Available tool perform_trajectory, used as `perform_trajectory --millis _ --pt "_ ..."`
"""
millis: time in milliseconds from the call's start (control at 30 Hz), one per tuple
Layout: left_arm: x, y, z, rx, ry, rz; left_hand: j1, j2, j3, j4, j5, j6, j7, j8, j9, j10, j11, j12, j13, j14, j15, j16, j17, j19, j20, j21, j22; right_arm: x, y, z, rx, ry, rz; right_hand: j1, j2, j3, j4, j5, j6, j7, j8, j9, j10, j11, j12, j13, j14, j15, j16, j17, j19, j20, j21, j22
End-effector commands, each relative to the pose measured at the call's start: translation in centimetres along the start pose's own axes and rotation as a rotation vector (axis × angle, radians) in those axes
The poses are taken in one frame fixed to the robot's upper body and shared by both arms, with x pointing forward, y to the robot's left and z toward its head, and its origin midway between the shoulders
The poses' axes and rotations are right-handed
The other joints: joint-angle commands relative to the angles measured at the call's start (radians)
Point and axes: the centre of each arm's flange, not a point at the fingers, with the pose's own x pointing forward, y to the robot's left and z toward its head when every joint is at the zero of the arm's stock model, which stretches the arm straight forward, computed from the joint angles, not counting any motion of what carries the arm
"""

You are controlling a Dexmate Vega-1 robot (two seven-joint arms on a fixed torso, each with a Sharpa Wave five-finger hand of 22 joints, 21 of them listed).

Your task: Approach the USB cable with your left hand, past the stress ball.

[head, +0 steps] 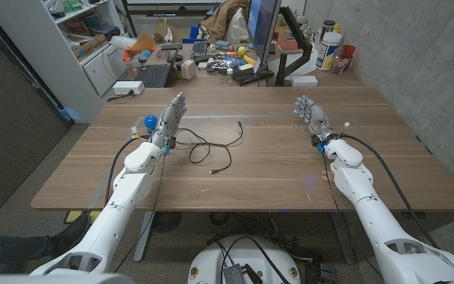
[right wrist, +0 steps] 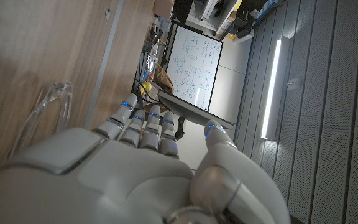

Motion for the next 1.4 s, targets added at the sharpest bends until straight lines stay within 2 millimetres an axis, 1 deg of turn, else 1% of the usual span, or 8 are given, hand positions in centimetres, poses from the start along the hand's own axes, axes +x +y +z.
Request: perform_trajectory --millis 33,433,800,967,1033,1233,1400 --pt "-0.4 -0.1 0.8 0.019 -0.018 -0.007 0.013 -0.001 0.003 -0.004 0.007 0.01 -0.001 0.007 0.003 -0.003 -0.002 0.006 0.004 -0.002 -0.001 0.005 0.005 -0.01 0.002 -0.003 0.006 0.2 0.0 0.0 0.002 -0.005 -0.001 0.004 0.005 -0.003 0.0 0.007 0.011 0.0 0.003 0.001 0.009 0.002 -0.005 0.005 0.011 -0.001 0.001 0.004 0.012 -0.028 -0.003 0.001" --pt "-0.6 -0.3 1.4 0.048 -0.029 -0.017 0.016 0.002 0.003 -0.005 0.008 0.02 -0.003 0.009 0.003 0.0 -0.005 0.007 0.004 0.001 -0.002 0.006 0.005 -0.009 0.003 -0.006 0.006 0.2 -0.1 0.3 0.002 -0.019 -0.007 0.004 0.005 -0.003 -0.001 0.008 0.013 -0.003 0.003 0.001 0.011 0.002 -0.006 0.005 0.011 -0.001 -0.001 0.004 0.013 -0.028 -0.008 0.001" --pt "-0.7 -0.3 1.6 0.097 -0.022 -0.011 0.02 0.004 0.003 -0.006 0.008 0.026 -0.003 0.01 0.003 0.009 -0.003 0.009 0.004 0.008 -0.001 0.008 0.005 -0.008 0.005 -0.008 0.006 0.1 -0.1 0.6 0.0 -0.03 -0.012 0.004 0.006 -0.004 -0.002 0.008 0.016 -0.004 0.003 0.001 0.014 -0.001 -0.006 0.005 0.015 -0.001 -0.001 0.003 0.015 -0.027 -0.012 0.001" --pt "-0.8 -0.3 1.9 0.126 -0.022 -0.01 0.021 0.005 0.002 -0.007 0.008 0.028 -0.003 0.01 0.003 0.008 -0.002 0.008 0.004 0.009 -0.001 0.008 0.005 -0.008 0.007 -0.01 0.006 0.1 -0.1 0.7 -0.001 -0.037 -0.014 0.004 0.007 -0.003 -0.002 0.008 0.017 -0.003 0.003 0.001 0.015 0.002 -0.006 0.005 0.015 -0.002 -0.002 0.003 0.016 -0.026 -0.013 0.001" --pt "-0.8 -0.3 2.0 0.145 -0.02 -0.01 0.022 0.005 0.002 -0.007 0.008 0.03 -0.003 0.011 0.003 0.009 -0.005 0.008 0.004 0.01 -0.001 0.008 0.005 -0.007 0.007 -0.01 0.006 0.1 -0.1 0.7 -0.002 -0.038 -0.015 0.004 0.007 -0.004 -0.002 0.008 0.017 -0.003 0.003 0.001 0.014 -0.001 -0.007 0.005 0.015 -0.002 -0.002 0.003 0.016 -0.026 -0.014 0.001" --pt "-0.8 -0.6 2.3 0.176 -0.025 -0.016 0.024 0.006 0.002 -0.008 0.009 0.032 -0.002 0.01 0.003 0.011 -0.005 0.008 0.004 0.011 -0.004 0.008 0.005 -0.007 0.009 -0.012 0.006 0.1 -0.1 0.8 -0.002 -0.039 -0.016 0.004 0.007 -0.004 -0.003 0.008 0.018 -0.003 0.003 0.001 0.016 0.004 -0.006 0.005 0.016 -0.002 -0.002 0.003 0.017 -0.027 -0.016 0.001" --pt "-0.9 -0.9 2.6 0.191 -0.03 -0.02 0.026 0.007 0.002 -0.008 0.009 0.033 -0.003 0.01 0.003 0.011 -0.006 0.008 0.004 0.011 -0.003 0.007 0.005 -0.007 0.01 -0.013 0.006 0.1 -0.1 0.7 -0.002 -0.039 -0.013 0.004 0.007 -0.004 -0.004 0.008 0.018 -0.004 0.003 0.001 0.017 0.001 -0.007 0.005 0.016 -0.002 -0.003 0.003 0.017 -0.025 -0.019 0.002"
